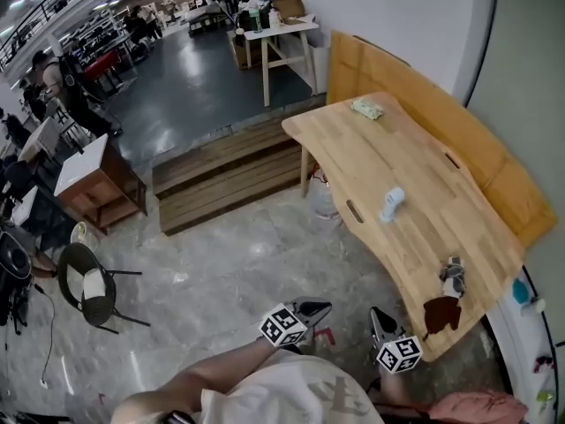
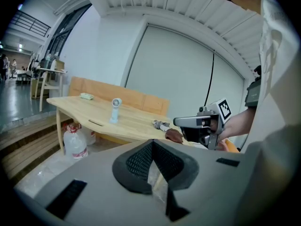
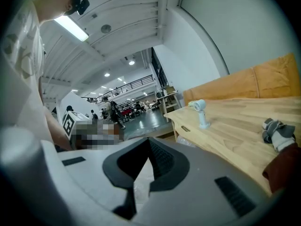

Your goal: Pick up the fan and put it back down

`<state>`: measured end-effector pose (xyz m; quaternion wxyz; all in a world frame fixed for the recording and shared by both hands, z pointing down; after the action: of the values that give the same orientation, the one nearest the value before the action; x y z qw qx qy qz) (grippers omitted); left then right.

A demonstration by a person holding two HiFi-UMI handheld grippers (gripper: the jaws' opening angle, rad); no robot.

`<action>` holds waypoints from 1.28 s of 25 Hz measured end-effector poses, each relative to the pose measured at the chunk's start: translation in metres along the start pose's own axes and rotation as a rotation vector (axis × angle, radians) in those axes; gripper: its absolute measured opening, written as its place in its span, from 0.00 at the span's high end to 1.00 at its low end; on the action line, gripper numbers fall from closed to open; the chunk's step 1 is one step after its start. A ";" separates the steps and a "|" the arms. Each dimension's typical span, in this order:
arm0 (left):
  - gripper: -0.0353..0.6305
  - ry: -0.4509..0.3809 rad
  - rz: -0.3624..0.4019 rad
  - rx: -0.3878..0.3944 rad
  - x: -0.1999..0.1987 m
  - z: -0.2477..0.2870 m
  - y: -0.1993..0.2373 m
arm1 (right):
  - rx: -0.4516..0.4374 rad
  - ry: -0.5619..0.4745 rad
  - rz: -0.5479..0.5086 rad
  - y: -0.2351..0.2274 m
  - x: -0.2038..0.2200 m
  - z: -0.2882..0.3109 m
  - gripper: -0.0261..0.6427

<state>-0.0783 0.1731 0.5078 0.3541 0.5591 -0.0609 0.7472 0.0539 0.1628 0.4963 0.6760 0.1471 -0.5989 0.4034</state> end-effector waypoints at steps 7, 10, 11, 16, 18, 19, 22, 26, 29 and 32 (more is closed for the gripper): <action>0.93 0.001 0.016 0.057 -0.027 0.019 0.030 | 0.050 0.012 -0.005 -0.019 -0.016 0.024 0.94; 0.93 -0.007 0.027 0.087 -0.039 0.025 0.042 | 0.085 0.014 -0.007 -0.028 -0.022 0.033 0.94; 0.93 -0.011 0.032 0.092 -0.043 0.026 0.048 | 0.097 0.012 -0.008 -0.031 -0.025 0.037 0.94; 0.93 -0.025 0.058 0.104 -0.059 0.028 0.077 | 0.144 -0.004 -0.013 -0.047 -0.038 0.056 0.94; 0.93 -0.033 0.064 0.101 -0.065 0.028 0.090 | 0.154 -0.009 -0.025 -0.053 -0.045 0.066 0.94; 0.93 -0.034 0.065 0.100 -0.067 0.027 0.097 | 0.158 -0.009 -0.029 -0.055 -0.048 0.070 0.94; 0.93 -0.029 0.048 0.086 -0.066 0.026 0.114 | 0.164 -0.004 -0.030 -0.059 -0.053 0.082 0.94; 0.93 -0.040 0.024 0.078 -0.067 0.027 0.125 | 0.159 0.008 -0.037 -0.064 -0.058 0.094 0.94; 0.93 -0.040 0.018 0.078 -0.069 0.030 0.132 | 0.158 0.013 -0.038 -0.070 -0.061 0.106 0.94; 0.93 -0.036 0.016 0.070 -0.072 0.033 0.142 | 0.141 0.027 -0.058 -0.078 -0.064 0.123 0.94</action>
<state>-0.1286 0.0185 0.5005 0.3273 0.5841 -0.0456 0.7414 0.0281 0.0065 0.4883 0.6835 0.2060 -0.5553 0.4267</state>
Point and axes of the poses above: the fingertips, and each gripper's own axes: z forward along the fingers, y to its left, x out of its underside, the point moved 1 cm from there along -z, backward along the fingers, and after that the axes turned 2 degrees about -z, right-handed, at the moved point
